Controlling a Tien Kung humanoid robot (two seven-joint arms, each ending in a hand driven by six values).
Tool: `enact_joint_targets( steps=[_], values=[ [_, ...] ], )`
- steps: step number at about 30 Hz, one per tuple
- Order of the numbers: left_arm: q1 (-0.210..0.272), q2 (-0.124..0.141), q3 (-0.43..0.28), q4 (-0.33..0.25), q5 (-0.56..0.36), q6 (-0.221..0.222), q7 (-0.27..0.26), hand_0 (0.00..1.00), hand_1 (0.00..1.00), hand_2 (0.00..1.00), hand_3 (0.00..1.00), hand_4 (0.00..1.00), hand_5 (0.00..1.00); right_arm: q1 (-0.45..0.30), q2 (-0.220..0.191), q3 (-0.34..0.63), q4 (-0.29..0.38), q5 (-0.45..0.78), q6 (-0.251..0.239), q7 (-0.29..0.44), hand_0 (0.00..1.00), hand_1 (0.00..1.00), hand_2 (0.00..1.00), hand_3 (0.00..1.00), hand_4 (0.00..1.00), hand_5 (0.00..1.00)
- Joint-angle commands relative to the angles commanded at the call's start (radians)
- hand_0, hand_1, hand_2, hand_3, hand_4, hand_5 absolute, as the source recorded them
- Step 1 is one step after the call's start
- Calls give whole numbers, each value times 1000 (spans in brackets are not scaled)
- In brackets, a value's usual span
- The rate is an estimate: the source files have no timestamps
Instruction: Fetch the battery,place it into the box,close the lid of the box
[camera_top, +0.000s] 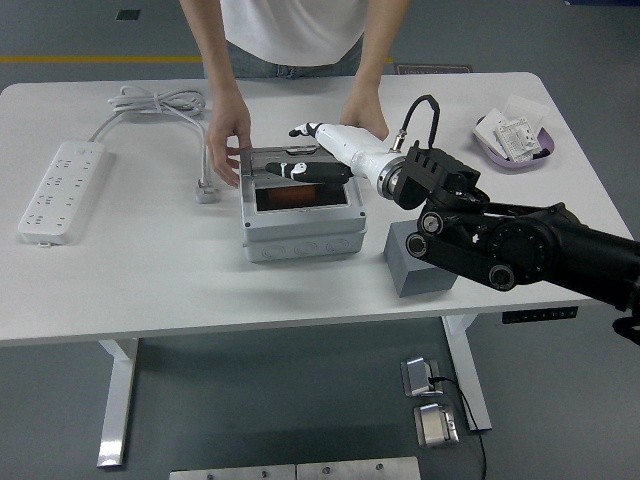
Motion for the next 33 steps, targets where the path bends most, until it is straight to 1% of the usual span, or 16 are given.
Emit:
enact_joint_targets(
  steps=[5, 6, 11, 12, 16, 18, 23, 24, 28, 31, 33],
  values=[
    [5, -1, -4, 1, 2, 1, 0, 615, 692, 623, 637, 704, 145, -5, -25, -5, 63, -21, 11, -22, 921, 860, 910, 938, 996, 998],
    [5, -1, -6, 1, 3, 1, 0, 614, 692, 623, 637, 705, 147, -6, -30, -6, 74, -22, 12, -25, 888, 841, 904, 939, 991, 998],
    [9, -4, -14, 0, 9, 0, -1, 614, 692, 623, 637, 705, 147, -20, -55, -12, 123, -34, 18, -39, 888, 841, 904, 939, 991, 998],
    [9, -5, -15, 1, 9, 1, -1, 614, 691, 624, 637, 705, 148, -23, -61, -12, 137, -38, 21, -44, 871, 831, 900, 943, 991, 998],
    [14, -8, -18, 2, 11, 1, -1, 614, 691, 624, 637, 705, 148, -35, -85, -2, 182, -39, 35, -67, 871, 831, 900, 943, 991, 998],
    [15, -9, -19, 2, 13, 2, -2, 614, 691, 624, 637, 705, 149, -41, -91, 2, 187, -31, 38, -71, 855, 824, 896, 945, 988, 998],
    [16, -12, -28, 0, 22, 1, -2, 614, 691, 624, 637, 705, 149, -72, -107, 16, 185, -19, 35, -67, 855, 824, 896, 945, 988, 998],
    [16, -13, -28, 0, 22, 1, -2, 614, 691, 624, 637, 705, 149, -76, -111, 21, 187, -22, 34, -67, 837, 820, 894, 947, 985, 998],
    [18, -16, -32, 0, 25, 1, -2, 614, 691, 624, 637, 705, 149, -109, -147, 84, 214, -57, 46, -75, 837, 820, 894, 947, 985, 998],
    [20, -20, -41, 0, 31, 1, -2, 614, 691, 624, 637, 705, 149, -167, -188, 159, 245, -113, 69, -87, 833, 817, 895, 950, 981, 998],
    [24, -24, -50, 0, 36, 2, -2, 614, 691, 624, 637, 705, 149, -210, -214, 215, 275, -154, 71, -91, 833, 817, 895, 950, 981, 998]
  ],
)
